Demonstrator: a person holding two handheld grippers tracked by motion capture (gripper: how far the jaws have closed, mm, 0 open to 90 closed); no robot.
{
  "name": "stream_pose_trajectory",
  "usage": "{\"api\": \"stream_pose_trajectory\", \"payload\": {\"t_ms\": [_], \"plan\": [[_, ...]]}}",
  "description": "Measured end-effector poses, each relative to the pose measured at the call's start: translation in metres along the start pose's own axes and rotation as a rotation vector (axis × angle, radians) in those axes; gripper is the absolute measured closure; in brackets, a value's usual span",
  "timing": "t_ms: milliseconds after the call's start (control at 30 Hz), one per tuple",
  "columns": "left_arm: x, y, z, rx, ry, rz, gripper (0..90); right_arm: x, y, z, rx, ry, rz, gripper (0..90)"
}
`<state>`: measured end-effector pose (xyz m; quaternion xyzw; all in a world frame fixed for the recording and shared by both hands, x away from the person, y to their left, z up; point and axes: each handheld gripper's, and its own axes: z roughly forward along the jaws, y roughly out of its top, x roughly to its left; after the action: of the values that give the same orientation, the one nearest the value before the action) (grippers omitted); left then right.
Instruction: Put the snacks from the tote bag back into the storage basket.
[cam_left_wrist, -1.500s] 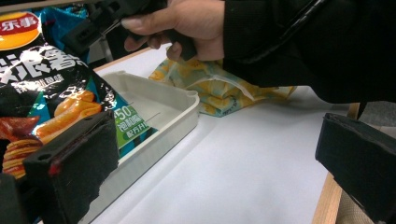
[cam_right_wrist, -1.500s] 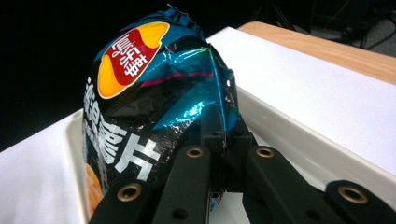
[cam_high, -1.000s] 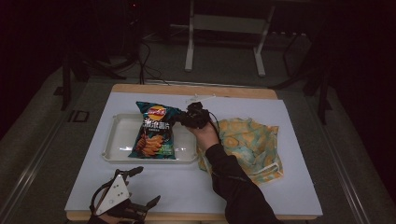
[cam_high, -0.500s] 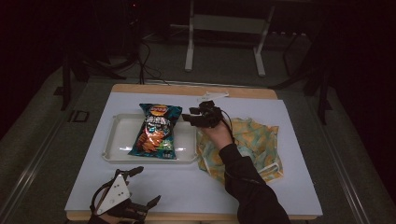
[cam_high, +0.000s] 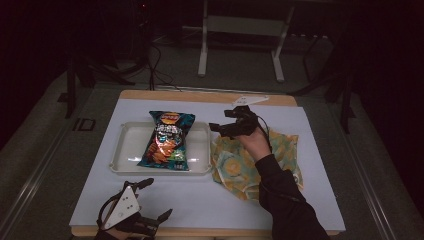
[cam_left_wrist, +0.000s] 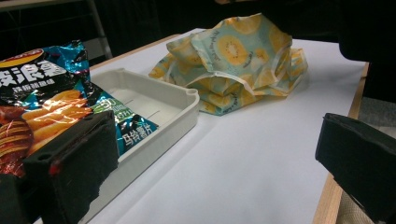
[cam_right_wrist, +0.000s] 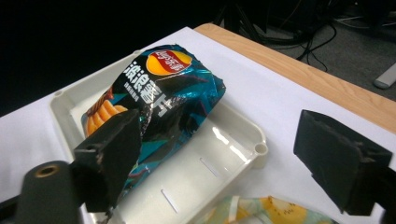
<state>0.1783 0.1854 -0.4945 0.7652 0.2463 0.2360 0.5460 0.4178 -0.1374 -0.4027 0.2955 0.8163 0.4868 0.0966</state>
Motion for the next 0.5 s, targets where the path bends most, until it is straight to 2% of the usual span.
{"api": "stream_pose_trajectory", "payload": {"t_ms": [67,233,500], "plan": [[0.000,0.000,0.000,-0.001,0.000,-0.003,0.1,-0.002,-0.001,-0.007,-0.009,-0.019,-0.007,13.9],[0.000,0.000,0.000,-0.002,0.000,-0.005,0.1,-0.008,-0.005,-0.023,0.023,-0.074,-0.020,14.3],[0.000,0.000,0.001,0.000,-0.002,-0.004,0.1,-0.022,-0.014,-0.054,-0.003,-0.139,-0.018,14.3]]}}
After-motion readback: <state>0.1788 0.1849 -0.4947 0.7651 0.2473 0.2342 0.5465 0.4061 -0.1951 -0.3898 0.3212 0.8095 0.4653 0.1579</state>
